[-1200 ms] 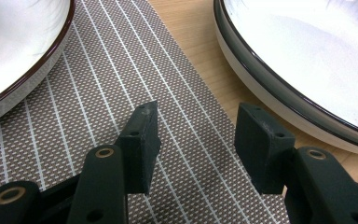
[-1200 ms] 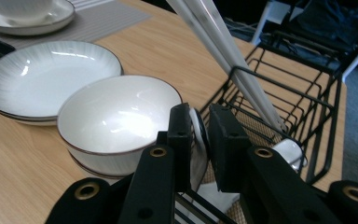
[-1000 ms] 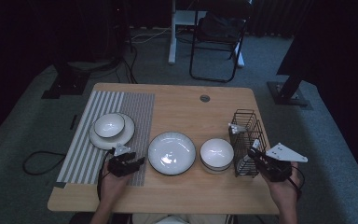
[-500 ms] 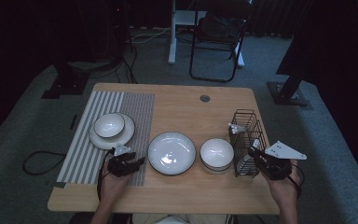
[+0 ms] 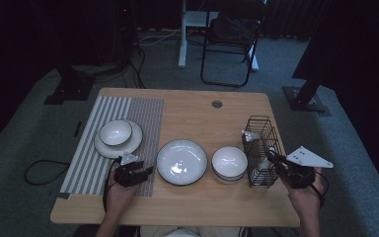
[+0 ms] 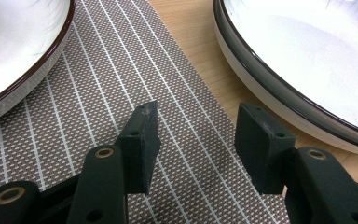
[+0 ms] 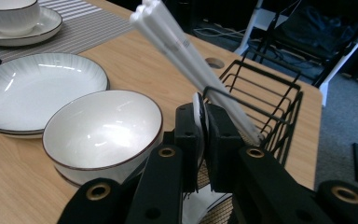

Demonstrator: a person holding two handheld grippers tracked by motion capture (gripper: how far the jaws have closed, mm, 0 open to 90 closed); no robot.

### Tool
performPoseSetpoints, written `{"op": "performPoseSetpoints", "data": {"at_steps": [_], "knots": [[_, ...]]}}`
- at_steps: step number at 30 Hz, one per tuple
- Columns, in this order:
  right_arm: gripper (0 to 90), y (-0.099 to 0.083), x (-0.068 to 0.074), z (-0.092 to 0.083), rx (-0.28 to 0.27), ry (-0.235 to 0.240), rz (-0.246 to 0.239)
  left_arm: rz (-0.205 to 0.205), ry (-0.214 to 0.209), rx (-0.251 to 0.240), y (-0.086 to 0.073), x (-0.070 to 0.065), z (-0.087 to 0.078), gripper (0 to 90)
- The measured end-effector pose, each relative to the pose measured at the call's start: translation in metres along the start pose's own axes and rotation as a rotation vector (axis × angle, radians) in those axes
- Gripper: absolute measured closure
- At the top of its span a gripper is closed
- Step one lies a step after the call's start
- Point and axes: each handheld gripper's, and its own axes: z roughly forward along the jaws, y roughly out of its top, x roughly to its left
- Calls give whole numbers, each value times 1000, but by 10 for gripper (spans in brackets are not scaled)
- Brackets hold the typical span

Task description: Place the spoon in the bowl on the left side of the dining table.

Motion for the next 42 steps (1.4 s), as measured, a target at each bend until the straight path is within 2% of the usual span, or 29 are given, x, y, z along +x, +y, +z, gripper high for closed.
{"op": "performPoseSetpoints", "data": {"at_steps": [13, 23, 36, 42], "knots": [[845, 23, -3, -16, -34, -28, -41, 1, 0, -1, 0, 0, 0, 503], [845, 37, 2, -24, -55, -32, -78, 1, 0, -1, 0, 0, 0, 503], [845, 49, 12, -21, -78, 5, -108, 2, 0, 0, 0, 0, 0, 503], [845, 56, 21, -19, -89, 28, -136, 1, -1, 1, 0, 0, 0, 503]]}}
